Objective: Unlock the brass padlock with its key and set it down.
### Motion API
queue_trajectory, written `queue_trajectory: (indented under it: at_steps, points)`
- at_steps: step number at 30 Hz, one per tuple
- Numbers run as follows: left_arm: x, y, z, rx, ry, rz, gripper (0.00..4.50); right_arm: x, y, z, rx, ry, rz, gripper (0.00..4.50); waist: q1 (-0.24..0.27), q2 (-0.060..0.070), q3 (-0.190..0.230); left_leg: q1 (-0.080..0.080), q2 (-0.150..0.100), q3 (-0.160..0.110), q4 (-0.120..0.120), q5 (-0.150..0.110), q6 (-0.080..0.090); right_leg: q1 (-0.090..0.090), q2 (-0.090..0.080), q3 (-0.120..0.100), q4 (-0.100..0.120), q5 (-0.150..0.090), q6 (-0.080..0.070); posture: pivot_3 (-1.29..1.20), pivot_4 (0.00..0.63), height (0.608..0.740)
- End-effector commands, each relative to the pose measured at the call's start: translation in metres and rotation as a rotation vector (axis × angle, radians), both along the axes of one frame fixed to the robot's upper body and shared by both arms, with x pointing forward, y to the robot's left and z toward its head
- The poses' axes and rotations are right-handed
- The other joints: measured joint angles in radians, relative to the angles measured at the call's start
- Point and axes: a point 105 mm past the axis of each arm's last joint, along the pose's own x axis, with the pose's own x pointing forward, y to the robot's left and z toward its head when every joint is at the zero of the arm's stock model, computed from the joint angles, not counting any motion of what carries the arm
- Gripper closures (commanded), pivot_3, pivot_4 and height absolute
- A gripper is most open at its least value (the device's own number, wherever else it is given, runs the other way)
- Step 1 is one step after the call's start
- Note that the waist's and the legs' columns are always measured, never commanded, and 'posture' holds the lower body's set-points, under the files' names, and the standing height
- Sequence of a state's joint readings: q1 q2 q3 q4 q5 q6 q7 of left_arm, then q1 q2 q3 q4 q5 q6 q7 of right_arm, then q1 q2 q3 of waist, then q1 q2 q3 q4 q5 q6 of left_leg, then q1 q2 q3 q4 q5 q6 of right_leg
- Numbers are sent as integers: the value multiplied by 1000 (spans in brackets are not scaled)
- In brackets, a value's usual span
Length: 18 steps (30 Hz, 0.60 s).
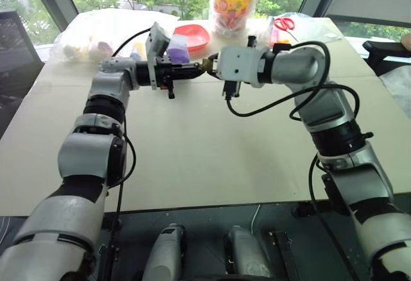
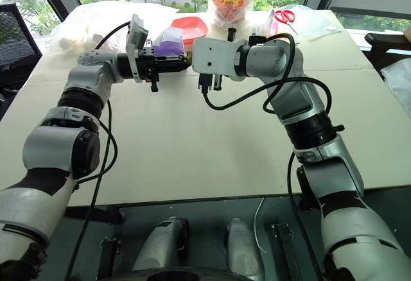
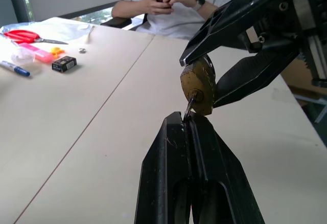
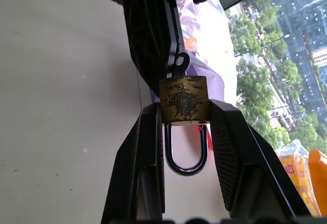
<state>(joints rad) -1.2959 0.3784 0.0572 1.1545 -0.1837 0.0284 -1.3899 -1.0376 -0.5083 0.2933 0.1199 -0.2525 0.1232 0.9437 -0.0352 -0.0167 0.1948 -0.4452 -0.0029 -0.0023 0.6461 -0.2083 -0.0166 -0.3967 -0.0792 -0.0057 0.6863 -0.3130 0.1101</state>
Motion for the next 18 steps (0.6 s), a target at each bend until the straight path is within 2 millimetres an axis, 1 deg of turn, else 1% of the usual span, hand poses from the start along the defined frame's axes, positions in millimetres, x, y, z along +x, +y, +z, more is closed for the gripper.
queue_trajectory:
  at_steps: [1, 3, 5, 7, 8, 11, 13, 16, 18]
  points:
    - [-2, -6, 22, 20, -201, 4, 4475, -14, 12, 11, 8, -48, 74, 3805, -1, 0, 0, 0, 0, 0, 0, 0, 0, 0, 0, 0, 0, 0, 0, 0, 150, 740]
    - [-2, -6, 19, 63, -266, 11, 4475, -14, 12, 10, 8, -45, 75, 3805, -1, 0, 0, 0, 0, 0, 0, 0, 0, 0, 0, 0, 0, 0, 0, 0, 150, 740]
    - [-3, -5, 15, 92, -262, -4, 4475, -14, 12, 10, 8, -43, 74, 3805, 0, 0, 0, 0, 0, 0, 0, 0, 0, 0, 0, 0, 0, 0, 0, 0, 150, 740]
    - [-3, -1, 14, 82, -170, -12, 4475, -13, 11, 10, 8, -41, 71, 3805, 0, 0, 0, 0, 0, 0, 0, 0, 0, 0, 0, 0, 0, 0, 0, 0, 150, 740]
    - [-4, 3, 11, 85, -97, -23, 4475, -13, 10, 10, 7, -40, 69, 3805, -1, 0, 0, 0, 0, 0, 0, 0, 0, 0, 0, 0, 0, 0, 0, 0, 150, 740]
    - [-12, 21, 3, 67, 136, -72, 4475, -12, 9, 9, 3, -38, 62, 3805, -7, 0, 0, 0, -1, 0, 0, 0, 0, 0, 1, 0, 0, 0, 0, 0, 150, 740]
    - [-16, 31, 1, 47, 218, -85, 4475, -12, 8, 8, 0, -38, 59, 3805, -9, 0, 0, 0, -1, 0, 0, 0, 0, 0, 1, 0, 0, 0, 0, 0, 150, 740]
    - [-19, 41, 9, -26, 299, -85, 3707, -12, 6, 8, -2, -39, 55, 3805, -8, 0, 0, 0, 0, 0, 0, 0, 0, 0, 1, 0, 0, 0, 0, 0, 150, 740]
    - [-19, 43, 14, -49, 299, -82, 3021, -12, 6, 8, -2, -41, 54, 3805, -5, 0, 0, 0, 0, 0, 0, 0, 0, 0, 1, 0, 0, 0, 0, 0, 150, 740]
